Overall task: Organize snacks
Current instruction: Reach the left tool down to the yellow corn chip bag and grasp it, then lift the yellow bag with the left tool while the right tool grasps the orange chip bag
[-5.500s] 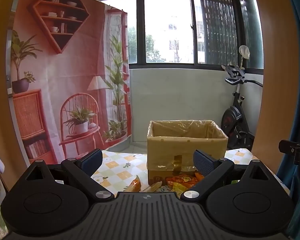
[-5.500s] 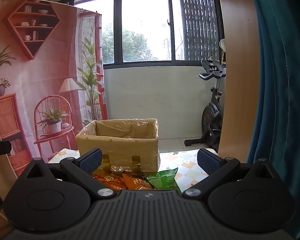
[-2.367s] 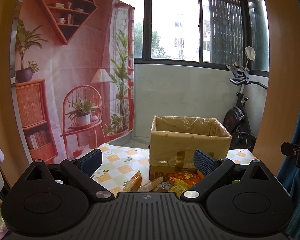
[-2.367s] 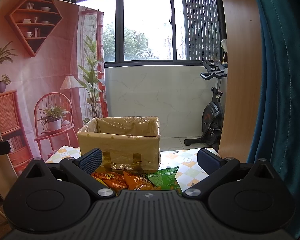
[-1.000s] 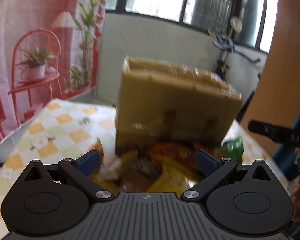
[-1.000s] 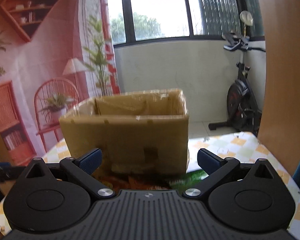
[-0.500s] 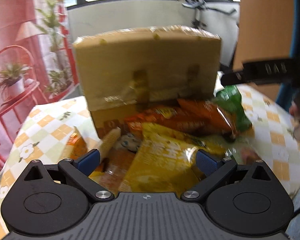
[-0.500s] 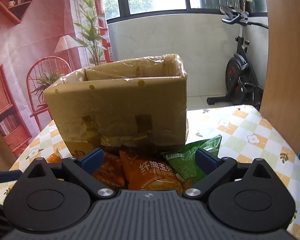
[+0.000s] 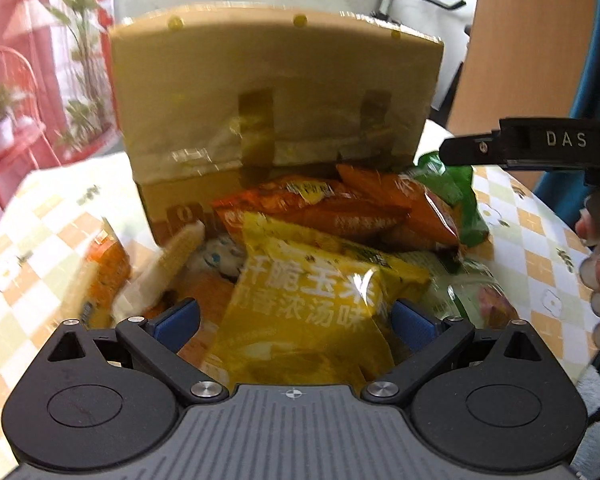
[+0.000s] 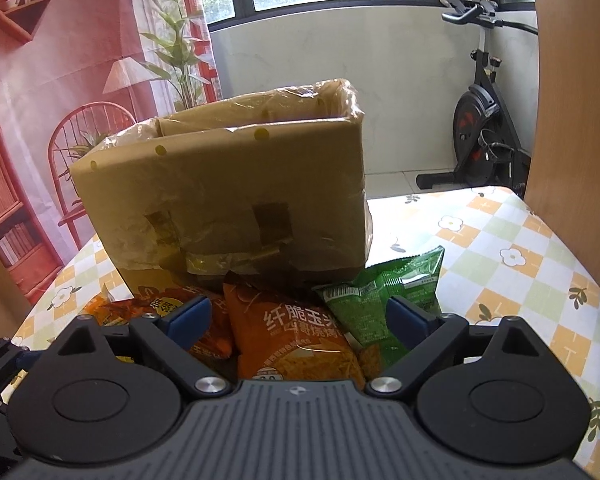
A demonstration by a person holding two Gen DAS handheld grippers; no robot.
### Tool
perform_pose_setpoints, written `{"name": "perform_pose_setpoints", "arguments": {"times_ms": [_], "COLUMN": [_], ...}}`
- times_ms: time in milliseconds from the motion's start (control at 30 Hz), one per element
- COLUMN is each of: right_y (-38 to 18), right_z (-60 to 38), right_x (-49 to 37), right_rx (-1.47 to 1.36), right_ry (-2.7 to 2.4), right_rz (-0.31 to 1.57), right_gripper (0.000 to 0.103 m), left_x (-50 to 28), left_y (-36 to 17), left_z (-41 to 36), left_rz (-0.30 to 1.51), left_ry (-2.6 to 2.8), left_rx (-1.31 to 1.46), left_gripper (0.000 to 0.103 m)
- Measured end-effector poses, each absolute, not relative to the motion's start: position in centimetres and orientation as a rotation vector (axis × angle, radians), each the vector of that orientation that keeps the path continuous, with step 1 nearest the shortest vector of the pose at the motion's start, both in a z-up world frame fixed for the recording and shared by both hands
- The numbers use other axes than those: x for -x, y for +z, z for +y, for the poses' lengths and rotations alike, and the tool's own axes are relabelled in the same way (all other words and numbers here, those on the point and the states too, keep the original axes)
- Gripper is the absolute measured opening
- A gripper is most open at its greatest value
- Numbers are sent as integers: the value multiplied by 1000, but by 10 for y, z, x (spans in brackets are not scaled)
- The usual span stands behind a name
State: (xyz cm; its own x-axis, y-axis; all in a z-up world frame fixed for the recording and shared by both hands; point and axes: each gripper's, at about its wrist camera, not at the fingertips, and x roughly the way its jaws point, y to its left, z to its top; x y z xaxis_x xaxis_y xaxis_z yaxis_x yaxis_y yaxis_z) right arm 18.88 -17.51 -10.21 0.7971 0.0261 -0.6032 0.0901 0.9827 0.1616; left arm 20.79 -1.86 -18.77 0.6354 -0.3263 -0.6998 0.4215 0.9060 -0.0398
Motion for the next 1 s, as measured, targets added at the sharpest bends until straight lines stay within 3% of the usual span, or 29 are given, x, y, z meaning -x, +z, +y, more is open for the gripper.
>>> {"name": "perform_pose_setpoints", "arguments": {"times_ms": [167, 300, 500, 833, 1000], "right_y": [-104, -105, -107, -115, -126], "right_z": [-179, -177, -177, -180, -170], "right_x": [-190, -190, -187, -189, -201], "right_rx": [-198, -201, -194, -168, -114], "right_ry": [-33, -29, -19, 2, 36], "right_rz": [654, 662, 669, 693, 731], "right_gripper": [93, 92, 91, 82, 81], "left_x": [-207, -212, -206, -201, -206], "left_y": [-193, -194, -180, -150, -145], "left_z": [-21, -17, -9, 19, 23], "left_rz": [791, 810, 788, 685, 654], "left_ry": [-455, -433, -387, -315, -274], "left_rx": [-138, -79, -47, 112, 129], "left_gripper": [102, 89, 82, 81, 81]}}
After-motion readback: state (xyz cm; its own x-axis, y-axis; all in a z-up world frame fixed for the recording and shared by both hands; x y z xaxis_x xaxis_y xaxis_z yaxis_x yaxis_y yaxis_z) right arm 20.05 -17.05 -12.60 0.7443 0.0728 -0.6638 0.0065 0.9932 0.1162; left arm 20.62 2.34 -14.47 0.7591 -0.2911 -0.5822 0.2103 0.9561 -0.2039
